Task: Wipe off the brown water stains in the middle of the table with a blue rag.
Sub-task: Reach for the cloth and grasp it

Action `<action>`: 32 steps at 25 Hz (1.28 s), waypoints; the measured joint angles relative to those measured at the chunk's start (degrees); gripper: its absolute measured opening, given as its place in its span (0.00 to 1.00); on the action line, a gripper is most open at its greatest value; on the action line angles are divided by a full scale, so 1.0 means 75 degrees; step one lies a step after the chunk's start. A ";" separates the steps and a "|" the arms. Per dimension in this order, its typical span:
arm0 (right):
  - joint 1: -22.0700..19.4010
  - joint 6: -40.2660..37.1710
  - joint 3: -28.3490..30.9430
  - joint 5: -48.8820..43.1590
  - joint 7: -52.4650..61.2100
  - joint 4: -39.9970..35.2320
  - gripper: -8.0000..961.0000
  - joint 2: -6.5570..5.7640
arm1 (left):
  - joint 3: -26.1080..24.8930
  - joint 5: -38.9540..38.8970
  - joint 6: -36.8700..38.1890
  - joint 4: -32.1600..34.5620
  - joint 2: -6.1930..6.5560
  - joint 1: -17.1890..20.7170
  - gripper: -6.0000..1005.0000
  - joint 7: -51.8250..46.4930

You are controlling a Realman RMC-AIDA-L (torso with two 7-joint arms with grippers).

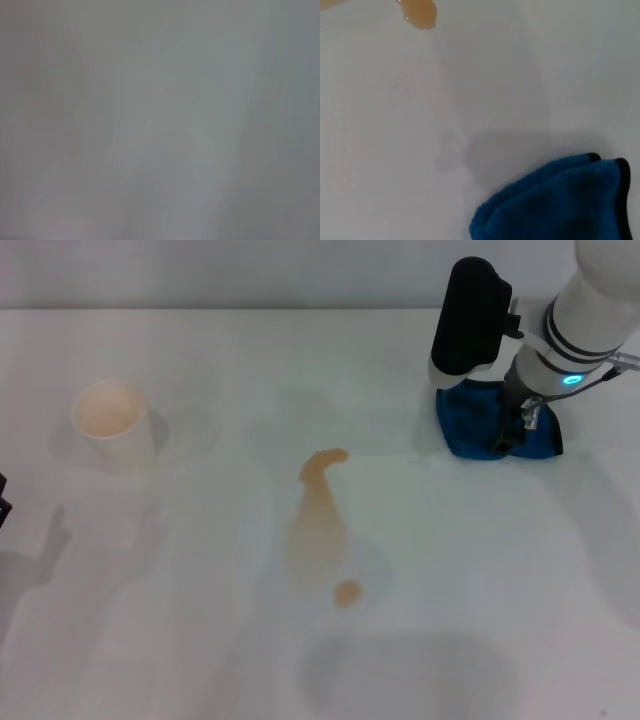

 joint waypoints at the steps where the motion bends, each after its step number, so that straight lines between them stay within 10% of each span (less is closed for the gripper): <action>1: 0.0000 -0.0010 -0.0014 0.0001 0.0000 0.0017 0.70 0.0000 | 0.0000 0.0000 0.0003 0.0001 0.0000 -0.0009 0.86 0.0000; 22: -0.0308 -0.2352 -0.0377 0.0175 -0.0010 -0.1531 0.67 -0.0020 | -0.0051 -0.0010 0.0020 0.0001 0.0013 -0.0075 0.86 -0.0013; 32: -0.0696 -0.1468 -0.0386 0.0105 0.0022 -0.2063 0.67 -0.0028 | -0.0010 -0.0096 0.0074 0.0001 0.0012 -0.0073 0.86 -0.0182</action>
